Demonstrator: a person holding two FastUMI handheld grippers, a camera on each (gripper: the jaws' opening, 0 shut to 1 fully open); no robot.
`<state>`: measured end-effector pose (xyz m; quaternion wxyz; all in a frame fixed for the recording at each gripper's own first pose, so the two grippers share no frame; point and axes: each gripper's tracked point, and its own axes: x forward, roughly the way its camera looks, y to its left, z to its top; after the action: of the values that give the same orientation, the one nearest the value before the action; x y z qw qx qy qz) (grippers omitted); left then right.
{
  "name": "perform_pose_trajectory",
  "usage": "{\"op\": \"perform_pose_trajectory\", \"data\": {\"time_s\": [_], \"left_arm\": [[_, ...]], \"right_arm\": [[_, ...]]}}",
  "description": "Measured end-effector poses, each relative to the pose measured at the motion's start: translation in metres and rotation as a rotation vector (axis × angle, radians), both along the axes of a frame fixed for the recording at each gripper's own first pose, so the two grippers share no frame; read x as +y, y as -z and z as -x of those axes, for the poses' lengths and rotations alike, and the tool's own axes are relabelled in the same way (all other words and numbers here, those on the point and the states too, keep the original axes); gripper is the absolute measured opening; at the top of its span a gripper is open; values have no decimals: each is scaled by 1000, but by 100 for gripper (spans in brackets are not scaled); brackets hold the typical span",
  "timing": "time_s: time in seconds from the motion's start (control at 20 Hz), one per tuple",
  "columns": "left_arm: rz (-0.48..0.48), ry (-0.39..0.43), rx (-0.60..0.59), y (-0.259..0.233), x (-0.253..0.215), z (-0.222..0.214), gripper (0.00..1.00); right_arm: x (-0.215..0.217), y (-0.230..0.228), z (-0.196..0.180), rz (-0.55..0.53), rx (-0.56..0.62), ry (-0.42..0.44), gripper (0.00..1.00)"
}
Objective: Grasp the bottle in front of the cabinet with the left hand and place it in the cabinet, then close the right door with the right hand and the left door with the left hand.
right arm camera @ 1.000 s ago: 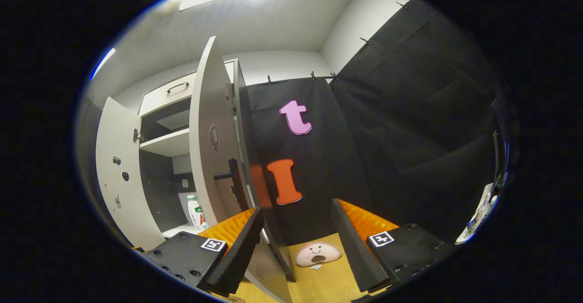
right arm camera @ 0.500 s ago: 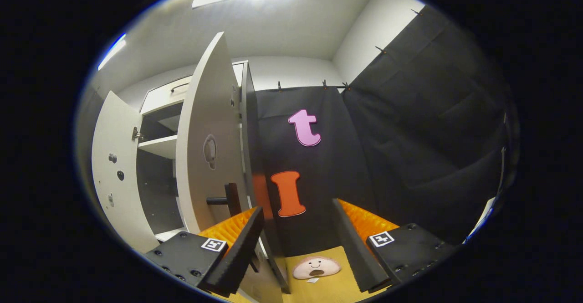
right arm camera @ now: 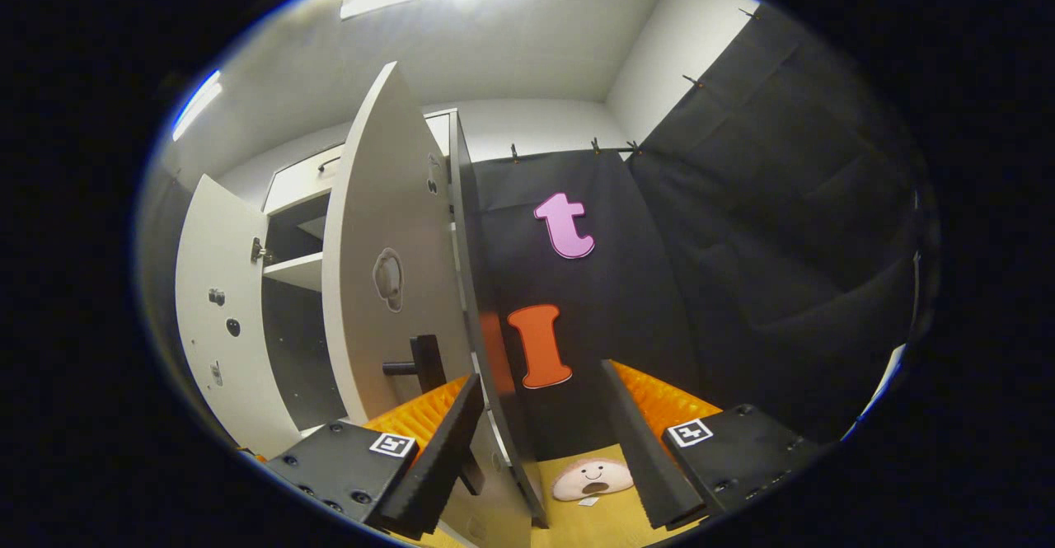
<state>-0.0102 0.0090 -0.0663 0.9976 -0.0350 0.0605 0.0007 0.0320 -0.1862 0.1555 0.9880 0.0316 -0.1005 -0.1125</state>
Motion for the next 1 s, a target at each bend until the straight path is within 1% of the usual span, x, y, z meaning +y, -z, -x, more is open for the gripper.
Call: {"op": "perform_pose_trajectory", "data": {"time_s": [0.15, 0.2, 0.25, 0.3, 0.55, 0.75, 0.8, 0.85, 0.9, 0.95, 1.0], "left_arm": [[1, 1, -1, 0, -1, -2, 95], [3, 1, -3, -1, -2, -3, 95], [4, 1, -5, -2, -2, -4, 95], [4, 7, -6, -3, -4, -3, 95], [-5, 4, -12, -5, -1, -1, 95], [-12, -24, -16, -8, 10, 1, 95], [-9, -33, -17, -9, 13, 3, 94], [-5, -42, -18, -10, 15, 4, 95], [-3, -50, -22, -12, 18, 6, 95], [-4, -56, -27, -15, 20, 8, 95], [-9, -62, -32, -17, 23, 10, 95]], "right_arm": [[20, -3, -3, 73, 28, -10, 95], [29, -3, -5, 90, 38, -22, 100], [38, -3, -6, 106, 48, -40, 95], [46, -3, -8, 117, 56, -60, 95], [86, 0, -25, 121, 72, -174, 95], [107, 4, -36, 124, 84, -227, 95], [113, 5, -40, 126, 86, -237, 84], [121, 7, -47, 129, 91, -248, 95], [129, 8, -54, 133, 94, -254, 84], [140, 9, -60, 134, 98, -280, 95], [152, 12, -66, 132, 98, -321, 97]]}}
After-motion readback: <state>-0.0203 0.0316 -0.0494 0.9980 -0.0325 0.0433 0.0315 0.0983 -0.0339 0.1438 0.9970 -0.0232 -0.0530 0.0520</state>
